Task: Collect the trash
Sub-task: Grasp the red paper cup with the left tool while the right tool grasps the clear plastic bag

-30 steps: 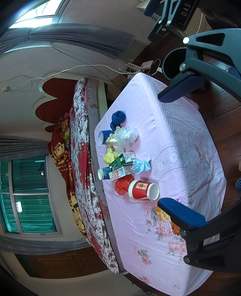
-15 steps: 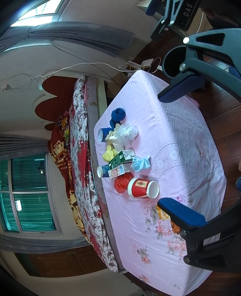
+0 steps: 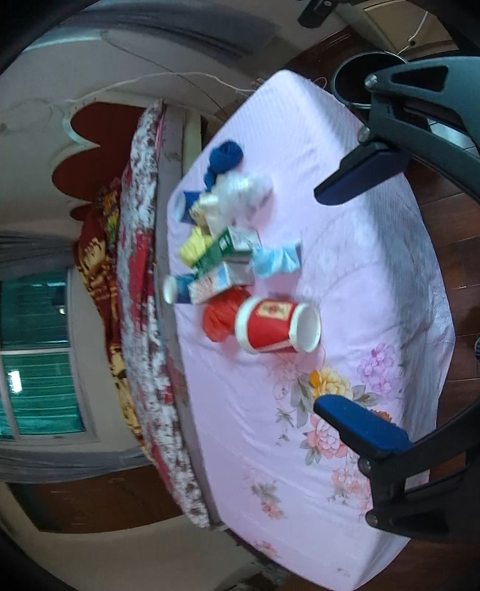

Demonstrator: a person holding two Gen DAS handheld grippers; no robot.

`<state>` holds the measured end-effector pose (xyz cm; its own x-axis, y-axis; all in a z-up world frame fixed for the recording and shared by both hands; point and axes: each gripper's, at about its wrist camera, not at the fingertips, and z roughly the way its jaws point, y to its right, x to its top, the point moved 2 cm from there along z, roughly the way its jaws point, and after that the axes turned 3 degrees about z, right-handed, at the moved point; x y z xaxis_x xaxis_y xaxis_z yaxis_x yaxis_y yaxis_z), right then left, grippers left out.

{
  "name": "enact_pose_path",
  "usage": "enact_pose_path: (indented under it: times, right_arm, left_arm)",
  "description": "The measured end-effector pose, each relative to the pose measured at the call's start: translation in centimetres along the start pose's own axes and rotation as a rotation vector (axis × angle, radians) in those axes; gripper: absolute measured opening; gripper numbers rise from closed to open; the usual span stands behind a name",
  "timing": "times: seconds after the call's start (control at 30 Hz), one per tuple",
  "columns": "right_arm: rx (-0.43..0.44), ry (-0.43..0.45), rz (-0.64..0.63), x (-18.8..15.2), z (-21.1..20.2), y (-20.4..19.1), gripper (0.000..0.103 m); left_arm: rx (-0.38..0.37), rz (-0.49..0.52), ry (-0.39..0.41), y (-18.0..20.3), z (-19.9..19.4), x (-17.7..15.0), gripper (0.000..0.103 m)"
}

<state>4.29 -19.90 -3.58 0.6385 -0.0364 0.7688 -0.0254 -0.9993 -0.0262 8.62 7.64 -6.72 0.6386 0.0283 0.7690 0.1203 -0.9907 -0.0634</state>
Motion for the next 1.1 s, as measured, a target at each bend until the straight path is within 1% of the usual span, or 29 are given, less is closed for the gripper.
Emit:
enact_pose_path:
  times: [0.1, 0.17, 0.27, 0.3, 0.33, 0.37, 0.4, 0.47, 0.5, 0.57, 0.6, 0.67, 0.7, 0.73, 0.77, 0.8, 0.83, 0.87, 0.9, 1.03, 1.1]
  right_arm:
    - [0.044, -0.015, -0.023, 0.6, 2.8, -1.4, 0.103]
    - [0.074, -0.022, -0.043, 1.0, 4.8, -2.5, 0.103]
    - [0.08, -0.009, -0.091, 1.8, 8.0, -4.9, 0.103]
    - [0.099, -0.014, -0.1, 2.1, 9.2, -5.7, 0.103]
    - [0.125, -0.017, -0.106, 2.3, 10.4, -6.5, 0.103]
    - [0.135, -0.019, -0.113, 2.6, 11.5, -7.1, 0.103]
    - [0.134, -0.028, -0.126, 2.8, 12.6, -7.7, 0.103]
    - [0.153, -0.09, -0.139, 3.4, 15.8, -9.1, 0.099]
    - [0.174, -0.118, -0.132, 3.7, 17.3, -9.6, 0.099]
    - [0.184, -0.129, -0.136, 4.2, 19.4, -10.4, 0.098]
    - [0.184, -0.132, -0.147, 4.3, 20.2, -10.8, 0.098]
    - [0.2, -0.136, -0.167, 4.7, 21.7, -11.8, 0.098]
    - [0.201, -0.14, -0.169, 4.9, 22.1, -12.0, 0.096]
    - [0.205, -0.143, -0.167, 5.1, 22.6, -12.3, 0.092]
    - [0.208, -0.148, -0.162, 5.2, 23.0, -12.4, 0.087]
    - [0.21, -0.156, -0.159, 5.3, 23.2, -12.4, 0.085]
    - [0.214, -0.174, -0.156, 5.3, 23.8, -12.6, 0.074]
    - [0.222, -0.192, -0.155, 5.3, 24.2, -12.6, 0.051]
    - [0.247, -0.221, -0.152, 5.2, 24.6, -12.7, 0.041]
    - [0.266, -0.197, -0.148, 5.1, 22.8, -12.2, 0.041]
    - [0.269, -0.177, -0.14, 5.0, 21.2, -11.6, 0.041]
  left_arm:
    - [0.007, -0.005, -0.032, -1.0, 2.4, -0.4, 0.101]
    - [0.027, -0.012, -0.049, -1.5, 3.9, -0.6, 0.101]
    - [0.047, -0.036, -0.066, -2.2, 6.0, -0.5, 0.101]
    - [0.049, -0.044, -0.079, -2.4, 7.1, -0.5, 0.101]
    - [0.048, -0.046, -0.089, -2.4, 7.8, -0.4, 0.099]
    - [0.043, -0.046, -0.098, -2.5, 8.4, -0.4, 0.093]
    - [0.032, -0.05, -0.111, -2.5, 9.4, -0.3, 0.091]
    - [0.026, -0.052, -0.122, -2.3, 10.8, -0.1, 0.087]
    - [0.032, -0.049, -0.126, -2.2, 11.3, -0.1, 0.086]
    - [0.033, -0.05, -0.133, -2.3, 12.2, -0.1, 0.078]
    - [0.024, -0.058, -0.138, -2.5, 12.7, -0.1, 0.076]
    - [0.006, -0.065, -0.143, -2.6, 13.2, -0.2, 0.067]
    - [-0.001, -0.066, -0.144, -2.6, 13.4, -0.1, 0.064]
    - [-0.004, -0.065, -0.145, -2.6, 13.5, -0.1, 0.061]
    - [-0.005, -0.065, -0.138, -2.6, 13.5, -0.1, 0.061]
    - [-0.008, -0.064, -0.137, -2.7, 13.7, 0.0, 0.061]
    - [-0.009, -0.064, -0.135, -2.7, 13.7, 0.1, 0.06]
    - [-0.014, -0.069, -0.133, -2.7, 13.6, 0.1, 0.059]
    - [-0.02, -0.075, -0.13, -2.9, 13.6, 0.3, 0.059]
    - [-0.026, -0.062, -0.097, -3.2, 12.2, 0.7, 0.058]
    - [-0.04, -0.057, -0.079, -3.1, 11.1, 1.0, 0.058]
